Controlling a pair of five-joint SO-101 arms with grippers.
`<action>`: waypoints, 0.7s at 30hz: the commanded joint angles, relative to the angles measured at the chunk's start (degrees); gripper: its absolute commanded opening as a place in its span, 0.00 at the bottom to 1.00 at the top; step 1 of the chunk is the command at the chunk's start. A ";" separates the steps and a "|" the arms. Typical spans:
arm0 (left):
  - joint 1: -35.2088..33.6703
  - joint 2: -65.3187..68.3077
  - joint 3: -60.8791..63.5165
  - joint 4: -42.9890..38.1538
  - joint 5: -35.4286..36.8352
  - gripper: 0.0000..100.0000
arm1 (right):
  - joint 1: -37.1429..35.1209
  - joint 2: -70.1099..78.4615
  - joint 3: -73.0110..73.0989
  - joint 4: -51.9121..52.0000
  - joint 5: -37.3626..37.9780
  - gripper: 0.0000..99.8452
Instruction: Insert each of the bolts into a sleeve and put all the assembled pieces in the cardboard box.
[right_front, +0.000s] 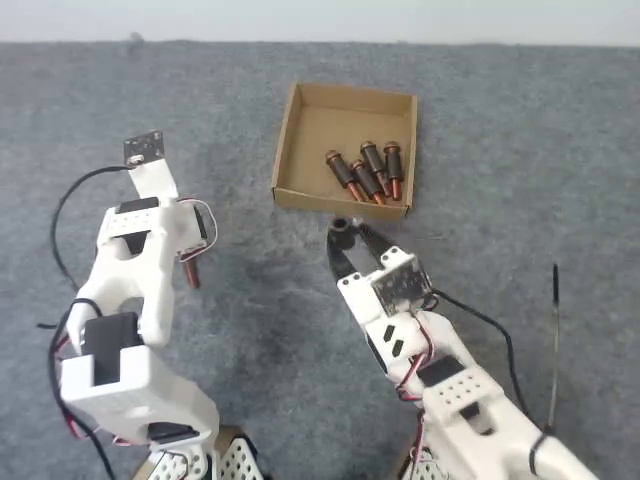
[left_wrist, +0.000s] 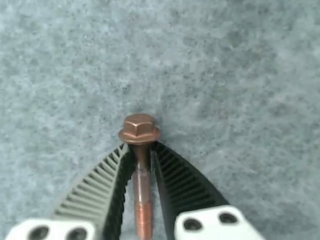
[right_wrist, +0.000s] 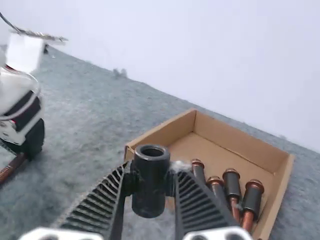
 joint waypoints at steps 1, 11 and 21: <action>0.00 -4.13 -0.22 -0.35 -0.62 0.01 | -0.84 -5.14 1.23 4.44 -2.99 0.01; 0.09 -4.13 -0.22 -0.35 -0.62 0.01 | -1.27 -11.56 1.41 7.43 -10.29 0.01; 0.18 -4.13 -0.22 -0.35 -0.62 0.01 | -3.12 -2.51 -1.76 -4.70 -10.02 0.01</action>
